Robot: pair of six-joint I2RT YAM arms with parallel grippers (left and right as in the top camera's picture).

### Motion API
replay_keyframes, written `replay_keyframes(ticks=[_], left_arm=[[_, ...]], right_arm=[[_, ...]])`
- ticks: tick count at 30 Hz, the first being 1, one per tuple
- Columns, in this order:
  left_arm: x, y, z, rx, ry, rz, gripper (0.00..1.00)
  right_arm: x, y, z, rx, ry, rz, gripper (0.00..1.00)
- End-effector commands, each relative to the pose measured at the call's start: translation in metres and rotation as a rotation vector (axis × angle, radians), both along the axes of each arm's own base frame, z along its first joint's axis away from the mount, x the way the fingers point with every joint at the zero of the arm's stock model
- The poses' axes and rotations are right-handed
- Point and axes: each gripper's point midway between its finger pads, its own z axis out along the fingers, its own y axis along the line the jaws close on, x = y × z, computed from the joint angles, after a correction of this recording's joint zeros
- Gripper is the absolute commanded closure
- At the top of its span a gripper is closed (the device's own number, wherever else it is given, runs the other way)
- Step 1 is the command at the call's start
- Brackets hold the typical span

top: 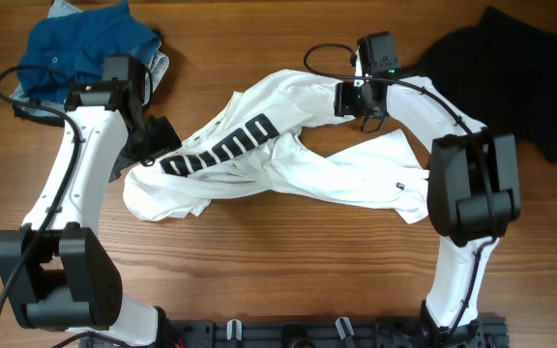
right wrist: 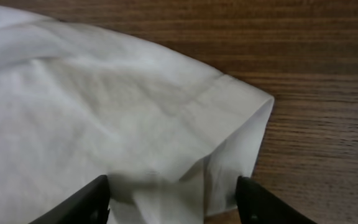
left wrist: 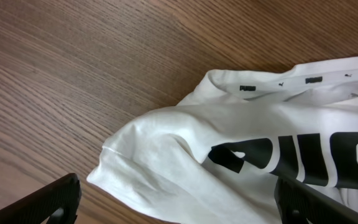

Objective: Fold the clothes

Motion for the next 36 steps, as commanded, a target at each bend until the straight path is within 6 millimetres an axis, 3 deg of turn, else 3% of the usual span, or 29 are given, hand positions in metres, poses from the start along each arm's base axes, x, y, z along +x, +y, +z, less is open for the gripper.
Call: replay_keyframes(ticks=[1,2,3,4,7,10,13,15,19,21,23,29,30,32,33,36], left_arm=[[0.002,-0.003,0.000,-0.009,-0.013,-0.004,0.00],[0.003,-0.003,0.000,-0.009,-0.018,-0.004,0.00],[0.004,-0.003,0.000,-0.009,-0.021,-0.004,0.00],[0.005,-0.003,0.000,-0.009,-0.026,-0.004,0.00],[0.008,-0.004,0.001,-0.011,-0.038,-0.004,0.00],[0.010,-0.004,0.001,-0.014,-0.046,-0.005,0.00],[0.011,-0.004,0.001,-0.014,-0.049,-0.005,0.00],[0.013,-0.004,0.001,-0.014,-0.058,-0.005,0.00],[0.017,-0.005,0.002,-0.017,-0.073,-0.006,0.00],[0.019,-0.005,0.002,-0.017,-0.083,-0.006,0.00],[0.021,-0.006,0.002,-0.022,-0.093,-0.007,0.00],[0.020,-0.010,0.002,-0.048,-0.084,-0.024,0.00],[0.020,-0.015,0.001,-0.073,-0.080,-0.060,0.00],[0.018,-0.028,0.001,-0.138,-0.074,-0.107,0.00],[0.018,-0.034,0.001,-0.176,-0.074,-0.111,0.00],[0.013,-0.052,0.002,-0.269,-0.057,-0.141,0.00]], right_arm=[[-0.001,-0.003,-0.024,-0.013,0.028,-0.041,0.53],[0.000,-0.001,-0.025,-0.013,0.024,-0.038,0.75],[0.002,0.002,-0.026,-0.010,0.012,-0.033,0.91],[0.006,0.006,-0.025,-0.005,-0.009,-0.027,0.96],[0.026,0.018,-0.014,0.021,-0.105,-0.014,0.96],[0.073,0.031,0.023,0.071,-0.325,-0.003,0.96],[0.117,0.041,0.083,0.133,-0.532,-0.028,0.96],[0.141,0.047,0.134,0.196,-0.662,-0.058,0.96],[0.167,0.054,0.211,0.261,-0.868,-0.062,0.96],[0.172,0.053,0.231,0.278,-0.945,-0.067,0.96],[0.176,0.050,0.235,0.271,-0.984,-0.088,0.96],[0.192,0.030,0.185,0.217,-0.946,-0.145,0.96],[0.193,0.024,0.183,0.213,-0.939,-0.155,0.93],[0.191,0.019,0.188,0.226,-0.920,-0.139,0.14],[0.188,0.021,0.194,0.226,-0.907,-0.096,0.00],[0.157,0.020,0.219,0.211,-0.792,0.009,0.00]])
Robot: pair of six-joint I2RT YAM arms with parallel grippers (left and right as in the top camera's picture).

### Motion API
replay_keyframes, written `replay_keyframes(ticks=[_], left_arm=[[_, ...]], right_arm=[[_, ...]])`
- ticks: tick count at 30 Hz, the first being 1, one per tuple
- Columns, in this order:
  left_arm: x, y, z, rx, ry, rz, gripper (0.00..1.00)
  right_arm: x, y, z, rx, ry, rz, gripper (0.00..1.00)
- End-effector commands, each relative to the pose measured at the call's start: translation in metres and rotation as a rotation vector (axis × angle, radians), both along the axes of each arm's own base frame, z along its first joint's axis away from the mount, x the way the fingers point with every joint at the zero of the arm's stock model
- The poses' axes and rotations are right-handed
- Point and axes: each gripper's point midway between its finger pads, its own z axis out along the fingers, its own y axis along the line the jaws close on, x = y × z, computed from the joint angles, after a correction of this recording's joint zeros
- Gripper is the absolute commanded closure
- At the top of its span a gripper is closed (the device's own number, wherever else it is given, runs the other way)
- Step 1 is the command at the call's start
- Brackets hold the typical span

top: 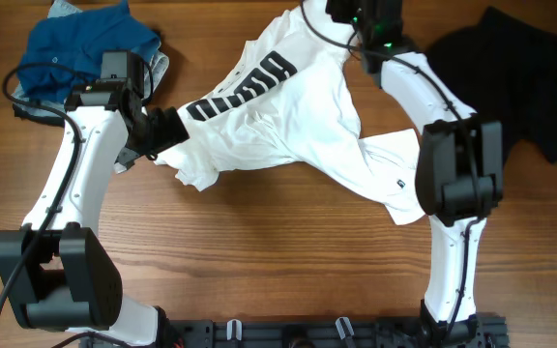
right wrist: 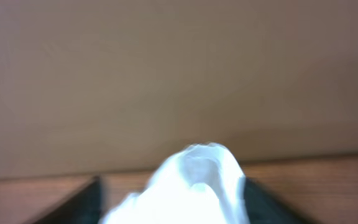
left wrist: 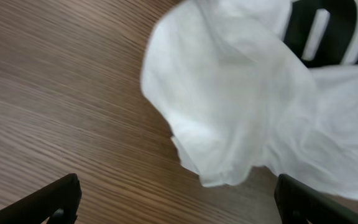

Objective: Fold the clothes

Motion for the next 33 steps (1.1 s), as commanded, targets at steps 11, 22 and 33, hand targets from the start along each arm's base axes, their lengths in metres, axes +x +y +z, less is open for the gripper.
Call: replay_keyframes(ticks=[11,22,33], left_arm=[[-0.065,-0.049,-0.050,-0.054,0.207,-0.112,0.01],[-0.040,-0.053,-0.099,-0.063,0.008,-0.173,0.16],[-0.039,-0.068,-0.110,-0.066,-0.040,-0.243,0.48]], right_arm=[[-0.190,-0.036,0.060,-0.061,0.593,0.056,0.00],[-0.225,-0.029,0.007,-0.027,0.777,0.100,0.00],[-0.234,-0.021,0.004,-0.028,0.808,0.127,0.01]])
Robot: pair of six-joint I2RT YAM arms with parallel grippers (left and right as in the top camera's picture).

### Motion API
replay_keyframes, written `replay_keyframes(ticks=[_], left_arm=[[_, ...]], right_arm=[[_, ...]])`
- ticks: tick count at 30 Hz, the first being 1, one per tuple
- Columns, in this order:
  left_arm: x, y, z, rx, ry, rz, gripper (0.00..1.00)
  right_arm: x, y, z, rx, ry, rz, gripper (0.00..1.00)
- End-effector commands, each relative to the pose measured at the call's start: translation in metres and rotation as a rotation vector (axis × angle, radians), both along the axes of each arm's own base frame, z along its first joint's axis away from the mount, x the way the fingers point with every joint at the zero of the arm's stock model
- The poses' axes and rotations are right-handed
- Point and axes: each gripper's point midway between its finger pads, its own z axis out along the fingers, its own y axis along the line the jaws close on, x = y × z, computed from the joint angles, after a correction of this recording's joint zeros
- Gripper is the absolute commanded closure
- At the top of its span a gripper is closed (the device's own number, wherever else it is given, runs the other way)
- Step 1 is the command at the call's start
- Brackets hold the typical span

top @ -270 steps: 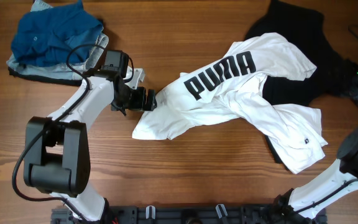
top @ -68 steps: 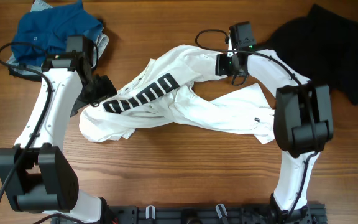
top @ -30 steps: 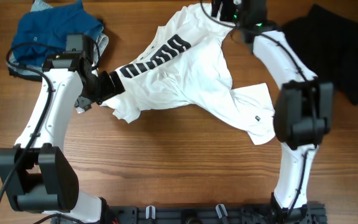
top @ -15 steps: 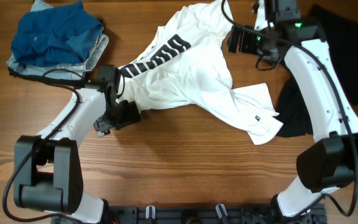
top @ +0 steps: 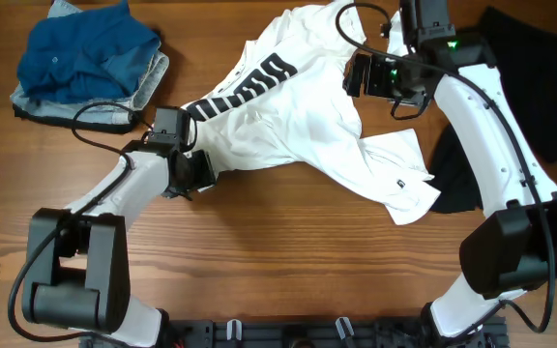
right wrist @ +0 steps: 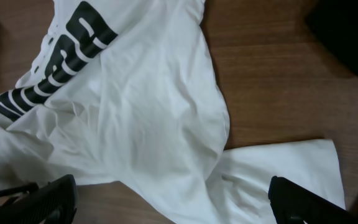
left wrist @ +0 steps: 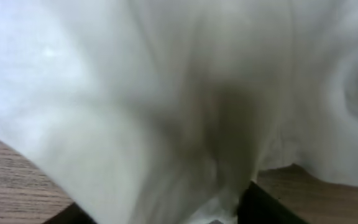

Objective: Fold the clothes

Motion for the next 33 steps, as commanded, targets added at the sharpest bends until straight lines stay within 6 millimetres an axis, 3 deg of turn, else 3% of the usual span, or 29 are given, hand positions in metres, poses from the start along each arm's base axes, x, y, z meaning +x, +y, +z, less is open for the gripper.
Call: replay_keyframes(ticks=[1,4,6,7,8,12,18,21,25,29,33], left_arm=[[-0.009,-0.011,-0.007,0.003,0.007,-0.050,0.50],[-0.005,-0.014,-0.007,0.001,-0.014,-0.059,0.64],[-0.004,-0.015,-0.006,-0.005,-0.019,-0.043,0.90],[-0.004,-0.015,-0.005,-0.006,-0.017,-0.031,0.96],[-0.004,-0.015,-0.003,-0.008,-0.017,-0.028,0.96],[0.002,-0.005,0.040,0.009,-0.039,-0.003,0.96],[0.012,0.031,0.116,0.103,-0.200,0.086,0.96],[0.011,0.050,0.143,0.122,-0.287,0.145,0.96],[0.010,0.070,0.154,0.125,-0.318,0.209,0.96],[0.011,0.071,0.150,0.127,-0.306,0.209,0.96],[0.011,0.071,0.148,0.128,-0.296,0.208,0.96]], right_arm=[[-0.007,0.003,-0.009,0.011,0.043,0.000,0.01],[-0.010,0.003,-0.010,0.008,0.057,0.001,0.02],[-0.014,0.002,-0.011,0.004,0.073,0.003,0.02],[-0.015,0.002,-0.012,0.003,0.079,0.003,0.02],[-0.019,0.001,-0.013,0.000,0.094,0.004,0.02],[-0.042,-0.003,-0.020,-0.028,0.187,0.032,0.02],[-0.073,-0.023,-0.027,-0.135,0.310,0.045,0.01],[-0.082,-0.019,-0.032,-0.142,0.324,0.160,0.02],[-0.102,-0.010,-0.059,-0.150,0.372,0.300,0.07],[-0.130,0.006,-0.101,-0.126,0.438,0.356,0.13],[-0.151,0.020,-0.118,-0.104,0.482,0.398,0.24]])
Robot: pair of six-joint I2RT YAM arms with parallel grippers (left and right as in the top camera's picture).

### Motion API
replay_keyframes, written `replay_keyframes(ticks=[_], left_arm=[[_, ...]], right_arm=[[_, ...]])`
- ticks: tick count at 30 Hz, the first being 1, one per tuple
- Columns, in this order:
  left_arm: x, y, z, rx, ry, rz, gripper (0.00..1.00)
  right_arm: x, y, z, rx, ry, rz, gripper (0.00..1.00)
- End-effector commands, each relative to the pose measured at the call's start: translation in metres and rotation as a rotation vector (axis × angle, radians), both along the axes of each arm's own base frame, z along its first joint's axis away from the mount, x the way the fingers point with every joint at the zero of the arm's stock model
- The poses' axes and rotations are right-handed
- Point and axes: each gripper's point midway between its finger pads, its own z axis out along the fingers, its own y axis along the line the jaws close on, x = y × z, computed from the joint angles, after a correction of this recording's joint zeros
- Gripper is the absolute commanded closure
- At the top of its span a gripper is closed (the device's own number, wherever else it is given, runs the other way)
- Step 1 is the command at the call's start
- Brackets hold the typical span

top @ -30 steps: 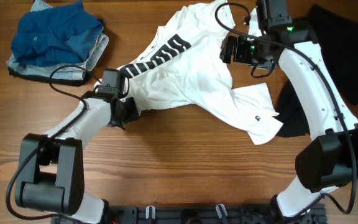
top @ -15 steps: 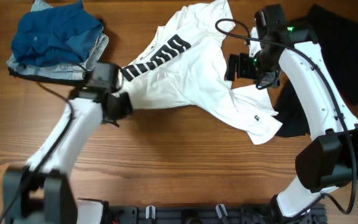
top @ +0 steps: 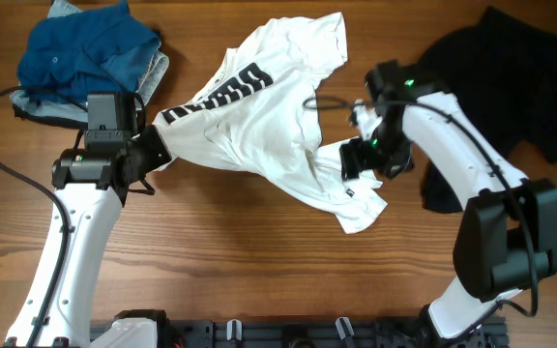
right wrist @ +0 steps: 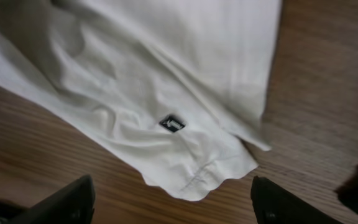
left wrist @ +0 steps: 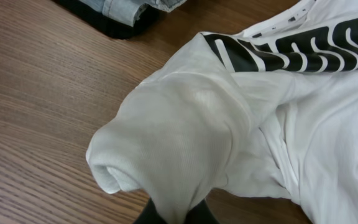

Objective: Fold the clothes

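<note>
A white T-shirt [top: 259,126] with black lettering [top: 216,92] lies crumpled across the middle of the table. My left gripper [top: 153,155] is at the shirt's left end, shut on a bunched fold [left wrist: 179,143] that rises from between its fingers [left wrist: 148,218]. My right gripper [top: 356,159] hangs open over the shirt's lower right flap [top: 351,198]. The right wrist view shows that flap's hem with a small black label [right wrist: 171,123], the fingertips [right wrist: 79,196] wide apart and holding nothing.
A blue garment [top: 85,48] sits on folded jeans [top: 148,72] at the back left. A black garment [top: 496,72] lies at the back right, close behind the right arm. Bare wood fills the front of the table [top: 259,280].
My left gripper has shut on the shirt's left end and moved left, the shirt shifting left with it. My right gripper, still open, has moved from the shirt's upper right to above its lower right flap.
The shirt lay crumpled, my left gripper open at its left end, my right around its upper right sleeve. Then the right held that part at the table's far edge. Then the right was open and the left around the shirt's left edge, which it now grips farther left.
</note>
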Motion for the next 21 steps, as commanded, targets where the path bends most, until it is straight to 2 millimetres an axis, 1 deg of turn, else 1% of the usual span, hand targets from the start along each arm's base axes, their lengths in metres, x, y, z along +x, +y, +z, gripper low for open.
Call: replay_keyframes(ticks=[1,3,4,6,7,8,11,15,18,21], left_arm=[[0.002,0.004,0.001,0.009,-0.001,0.019,0.96],[0.002,0.004,0.001,0.009,-0.001,0.019,0.96],[0.002,0.004,0.001,0.009,0.000,0.019,0.96],[0.002,0.004,0.001,0.009,0.000,0.019,0.96],[0.002,0.004,0.001,0.010,0.001,0.019,0.96],[0.002,0.004,0.000,0.010,0.003,0.019,0.96],[0.003,0.004,-0.006,0.010,0.022,0.019,0.96],[0.002,0.004,-0.019,0.011,0.069,0.019,0.96],[0.002,0.004,-0.022,0.011,0.079,0.019,0.96],[0.002,0.004,-0.023,0.011,0.080,0.019,0.96]], right_arm=[[-0.017,0.016,-0.012,0.037,0.044,0.046,0.24],[-0.017,0.021,-0.018,0.031,0.032,0.034,0.24],[-0.017,0.018,-0.023,0.001,0.029,0.004,0.24],[-0.017,0.001,-0.031,-0.102,0.020,-0.072,0.23],[-0.017,-0.010,-0.035,-0.171,0.010,-0.131,0.23],[-0.017,-0.015,-0.037,-0.202,0.007,-0.160,0.22],[-0.020,-0.019,-0.044,-0.219,0.009,-0.217,0.21],[-0.021,-0.019,-0.054,-0.216,-0.002,-0.230,0.22],[-0.024,-0.030,-0.063,-0.275,-0.020,-0.290,0.22],[-0.027,-0.032,-0.073,-0.276,-0.031,-0.315,0.25]])
